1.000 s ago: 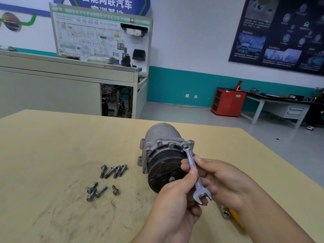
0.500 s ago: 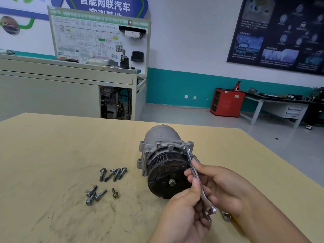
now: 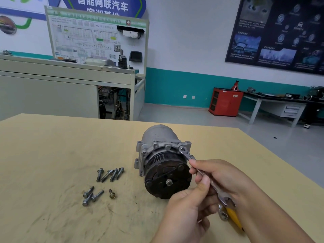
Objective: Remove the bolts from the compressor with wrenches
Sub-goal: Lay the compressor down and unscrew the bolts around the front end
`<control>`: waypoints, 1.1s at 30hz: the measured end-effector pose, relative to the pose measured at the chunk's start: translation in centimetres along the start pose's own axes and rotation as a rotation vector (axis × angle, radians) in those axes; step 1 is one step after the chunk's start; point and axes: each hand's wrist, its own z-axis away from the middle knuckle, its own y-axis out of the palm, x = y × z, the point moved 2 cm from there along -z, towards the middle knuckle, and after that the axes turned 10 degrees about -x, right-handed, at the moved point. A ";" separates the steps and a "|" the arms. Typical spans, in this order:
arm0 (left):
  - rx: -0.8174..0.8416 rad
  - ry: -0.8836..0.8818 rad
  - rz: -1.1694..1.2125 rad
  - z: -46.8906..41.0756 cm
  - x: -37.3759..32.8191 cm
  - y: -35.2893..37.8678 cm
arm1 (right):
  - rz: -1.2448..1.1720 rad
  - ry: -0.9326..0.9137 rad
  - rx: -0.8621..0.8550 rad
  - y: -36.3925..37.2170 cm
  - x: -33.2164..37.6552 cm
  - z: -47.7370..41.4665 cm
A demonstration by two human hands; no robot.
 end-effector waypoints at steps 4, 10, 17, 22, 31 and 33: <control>0.025 0.036 -0.018 0.5 -0.2 0.6 | 0.038 -0.129 -0.045 -0.1 0.2 0.2; 0.054 0.035 0.008 0.3 -0.2 0.4 | 0.017 -0.074 -0.014 0.2 0.1 0.4; 0.045 0.010 0.074 0.6 -1.1 0.1 | -0.124 0.023 0.128 0.3 -0.4 0.2; 0.020 0.019 0.043 0.4 -0.8 -0.2 | -0.105 -0.017 0.153 0.3 -0.7 0.5; 0.138 0.170 -0.328 1.0 -1.6 -0.9 | -0.088 -0.070 0.166 -0.9 -0.7 0.8; 0.135 0.309 -0.495 0.9 -2.5 -1.3 | -0.089 -0.110 0.109 -1.5 -0.9 0.4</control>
